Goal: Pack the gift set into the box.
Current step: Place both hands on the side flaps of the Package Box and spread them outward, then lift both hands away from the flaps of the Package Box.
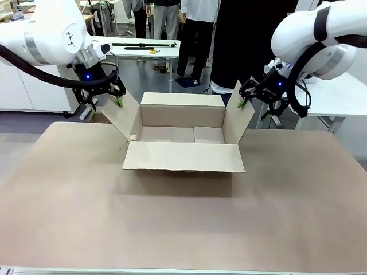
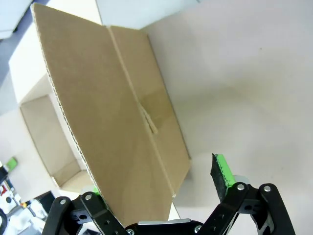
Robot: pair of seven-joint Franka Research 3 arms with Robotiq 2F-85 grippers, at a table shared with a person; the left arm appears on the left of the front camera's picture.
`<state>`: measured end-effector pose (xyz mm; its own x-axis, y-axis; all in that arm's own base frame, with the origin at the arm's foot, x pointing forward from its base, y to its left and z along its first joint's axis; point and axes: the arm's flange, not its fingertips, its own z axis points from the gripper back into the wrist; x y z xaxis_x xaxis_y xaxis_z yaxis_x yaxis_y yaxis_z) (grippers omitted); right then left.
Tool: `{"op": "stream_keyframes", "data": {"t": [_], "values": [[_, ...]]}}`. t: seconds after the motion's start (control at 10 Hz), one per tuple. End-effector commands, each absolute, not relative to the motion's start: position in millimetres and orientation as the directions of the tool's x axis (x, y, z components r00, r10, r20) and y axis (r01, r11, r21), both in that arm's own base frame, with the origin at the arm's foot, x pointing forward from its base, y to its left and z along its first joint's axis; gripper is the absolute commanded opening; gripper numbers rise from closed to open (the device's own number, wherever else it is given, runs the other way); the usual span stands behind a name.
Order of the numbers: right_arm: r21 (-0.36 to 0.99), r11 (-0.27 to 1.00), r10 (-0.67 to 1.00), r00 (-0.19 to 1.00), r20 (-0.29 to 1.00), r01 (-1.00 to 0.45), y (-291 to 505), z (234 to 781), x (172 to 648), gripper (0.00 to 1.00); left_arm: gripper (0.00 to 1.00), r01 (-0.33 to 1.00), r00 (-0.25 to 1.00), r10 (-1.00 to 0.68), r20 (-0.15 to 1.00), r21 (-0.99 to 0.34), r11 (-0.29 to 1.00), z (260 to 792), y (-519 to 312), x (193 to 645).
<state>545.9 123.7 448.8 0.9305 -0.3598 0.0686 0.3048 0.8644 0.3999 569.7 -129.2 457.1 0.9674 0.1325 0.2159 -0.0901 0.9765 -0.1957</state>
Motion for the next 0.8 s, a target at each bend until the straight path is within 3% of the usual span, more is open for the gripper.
{"op": "stream_keyframes", "data": {"t": [0.0,0.7], "values": [[0.395,0.868,-0.354,0.933,0.07,0.3,124.2,450.9,546.6,1.0,1.0,-0.106,0.964,0.145,0.224,-0.179,0.978,457.0,-128.9,569.6],[0.395,0.868,-0.354,0.933,0.07,0.3,124.2,450.9,546.6,1.0,1.0,-0.106,0.964,0.145,0.224,-0.179,0.978,457.0,-128.9,569.6]]}}
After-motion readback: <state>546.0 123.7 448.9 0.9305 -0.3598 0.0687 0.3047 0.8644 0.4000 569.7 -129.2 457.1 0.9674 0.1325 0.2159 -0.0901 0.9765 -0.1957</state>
